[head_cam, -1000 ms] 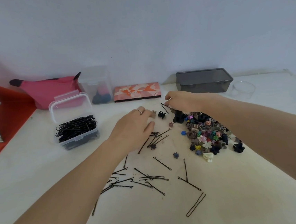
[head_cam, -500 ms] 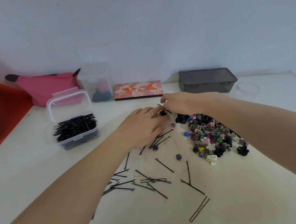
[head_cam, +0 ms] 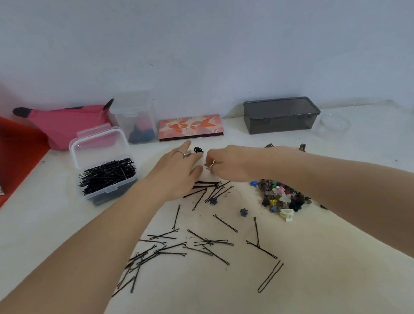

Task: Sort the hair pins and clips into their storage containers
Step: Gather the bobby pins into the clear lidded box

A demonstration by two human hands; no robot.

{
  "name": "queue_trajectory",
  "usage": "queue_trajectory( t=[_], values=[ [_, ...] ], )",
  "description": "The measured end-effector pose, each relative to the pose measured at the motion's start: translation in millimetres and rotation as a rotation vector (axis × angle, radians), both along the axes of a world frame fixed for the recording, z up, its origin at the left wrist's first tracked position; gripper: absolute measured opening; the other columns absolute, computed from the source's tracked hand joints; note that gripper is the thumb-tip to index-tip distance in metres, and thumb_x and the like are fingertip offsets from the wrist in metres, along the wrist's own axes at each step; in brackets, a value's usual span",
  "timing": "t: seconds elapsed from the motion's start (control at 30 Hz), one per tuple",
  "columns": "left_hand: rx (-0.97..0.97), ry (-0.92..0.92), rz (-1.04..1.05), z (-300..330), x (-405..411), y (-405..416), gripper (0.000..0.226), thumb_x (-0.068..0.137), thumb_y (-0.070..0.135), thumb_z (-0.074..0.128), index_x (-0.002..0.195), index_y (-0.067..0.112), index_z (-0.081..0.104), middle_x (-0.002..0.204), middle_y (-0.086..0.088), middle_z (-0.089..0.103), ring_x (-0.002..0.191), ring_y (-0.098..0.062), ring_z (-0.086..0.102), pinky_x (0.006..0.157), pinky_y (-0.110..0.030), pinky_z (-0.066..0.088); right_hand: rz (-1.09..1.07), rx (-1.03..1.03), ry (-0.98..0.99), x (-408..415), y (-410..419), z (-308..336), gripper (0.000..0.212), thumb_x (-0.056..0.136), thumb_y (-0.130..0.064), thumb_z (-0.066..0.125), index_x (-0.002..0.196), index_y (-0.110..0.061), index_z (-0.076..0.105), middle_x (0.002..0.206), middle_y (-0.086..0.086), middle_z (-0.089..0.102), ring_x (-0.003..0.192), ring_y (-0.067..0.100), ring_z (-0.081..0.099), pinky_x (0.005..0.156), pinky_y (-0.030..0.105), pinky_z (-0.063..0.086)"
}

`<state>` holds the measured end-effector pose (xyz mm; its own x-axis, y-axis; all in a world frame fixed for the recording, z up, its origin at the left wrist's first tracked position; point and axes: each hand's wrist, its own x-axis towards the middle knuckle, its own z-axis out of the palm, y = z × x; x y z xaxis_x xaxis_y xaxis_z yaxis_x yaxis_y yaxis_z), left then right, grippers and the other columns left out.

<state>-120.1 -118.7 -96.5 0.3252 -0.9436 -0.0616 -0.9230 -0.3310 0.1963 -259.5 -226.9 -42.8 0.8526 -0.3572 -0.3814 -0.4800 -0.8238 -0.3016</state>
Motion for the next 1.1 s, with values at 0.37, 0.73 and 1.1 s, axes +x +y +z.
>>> queue_trajectory(
  t=[0.37,0.73,1.1],
  values=[
    [0.05,-0.049,-0.251,-23.1,-69.2,35.1,0.06,0.101,0.054,0.02,0.156,0.035,0.011,0.165,0.005,0.002,0.15,-0.013,0.002,0.122,-0.035,0.004,0.169,-0.356,-0.188,-88.5,-4.9,-41.3,0.044,0.102,-0.03,0.03,0.142,-0.024,0.046,0.148,-0.004,0.046,0.137,0.017,0.04,0.117,0.036,0.025],
    [-0.094,-0.055,-0.239,-18.2,-72.3,55.1,0.066,0.093,0.055,0.016,0.143,0.021,0.043,0.155,0.007,0.033,0.141,-0.009,0.029,0.118,-0.027,0.022,0.073,-0.541,-0.291,-104.1,37.8,-73.5,0.058,0.102,-0.042,0.012,0.134,-0.016,0.053,0.135,-0.002,0.054,0.131,0.019,0.042,0.12,0.04,0.017],
    [-0.019,-0.086,-0.111,-37.5,-66.4,85.5,0.077,0.088,0.066,0.006,0.156,0.03,0.01,0.163,0.015,0.001,0.15,-0.006,-0.004,0.123,-0.035,0.002,-0.081,-0.283,-0.327,-120.4,105.7,-84.1,0.078,0.094,-0.052,-0.008,0.155,-0.016,0.025,0.164,0.009,0.008,0.152,0.023,0.003,0.123,0.039,0.003]
  ],
)
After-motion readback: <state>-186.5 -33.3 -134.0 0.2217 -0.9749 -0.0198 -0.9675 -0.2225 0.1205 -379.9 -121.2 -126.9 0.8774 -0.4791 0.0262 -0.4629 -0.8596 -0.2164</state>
